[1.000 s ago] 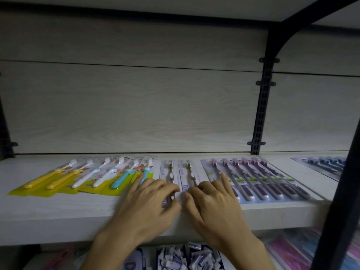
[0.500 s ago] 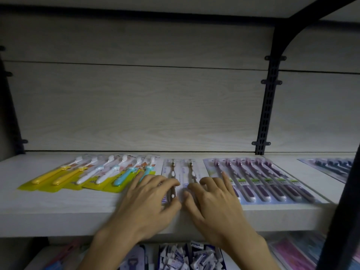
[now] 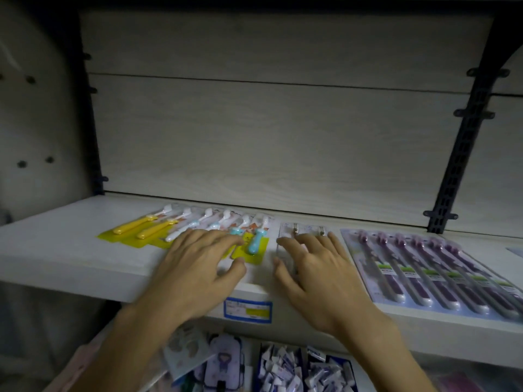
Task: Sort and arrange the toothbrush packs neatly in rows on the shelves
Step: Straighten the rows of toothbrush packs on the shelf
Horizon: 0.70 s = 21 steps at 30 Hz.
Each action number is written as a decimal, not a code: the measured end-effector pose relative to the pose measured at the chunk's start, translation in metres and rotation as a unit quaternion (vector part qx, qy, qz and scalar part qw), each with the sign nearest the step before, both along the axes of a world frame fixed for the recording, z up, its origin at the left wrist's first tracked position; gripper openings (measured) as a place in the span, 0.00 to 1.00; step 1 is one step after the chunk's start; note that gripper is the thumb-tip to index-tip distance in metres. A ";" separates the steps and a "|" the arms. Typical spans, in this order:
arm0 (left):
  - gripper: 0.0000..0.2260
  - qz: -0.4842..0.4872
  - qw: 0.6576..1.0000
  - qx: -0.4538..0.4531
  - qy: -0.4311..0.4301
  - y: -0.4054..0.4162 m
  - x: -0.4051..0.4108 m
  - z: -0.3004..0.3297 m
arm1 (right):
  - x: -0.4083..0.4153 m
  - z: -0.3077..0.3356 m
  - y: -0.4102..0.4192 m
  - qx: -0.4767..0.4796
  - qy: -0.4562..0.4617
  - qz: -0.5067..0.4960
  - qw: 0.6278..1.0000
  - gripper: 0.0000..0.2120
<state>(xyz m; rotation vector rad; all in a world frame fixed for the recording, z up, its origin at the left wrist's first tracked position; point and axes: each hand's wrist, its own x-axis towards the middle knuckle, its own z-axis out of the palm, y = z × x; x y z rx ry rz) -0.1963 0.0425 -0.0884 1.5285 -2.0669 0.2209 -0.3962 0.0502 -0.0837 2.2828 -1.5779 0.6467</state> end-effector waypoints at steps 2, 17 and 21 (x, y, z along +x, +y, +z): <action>0.33 0.000 1.000 -0.007 -0.006 -0.005 0.013 0.000 | 0.013 0.002 -0.002 0.008 -0.005 0.006 1.000 0.32; 0.30 -0.088 0.995 -0.010 -0.045 -0.055 0.109 0.007 | 0.101 0.007 -0.024 0.069 -0.036 -0.099 0.992 0.22; 0.31 -0.118 0.991 0.023 -0.057 -0.068 0.109 0.006 | 0.103 0.007 -0.025 0.113 -0.059 -0.103 0.987 0.19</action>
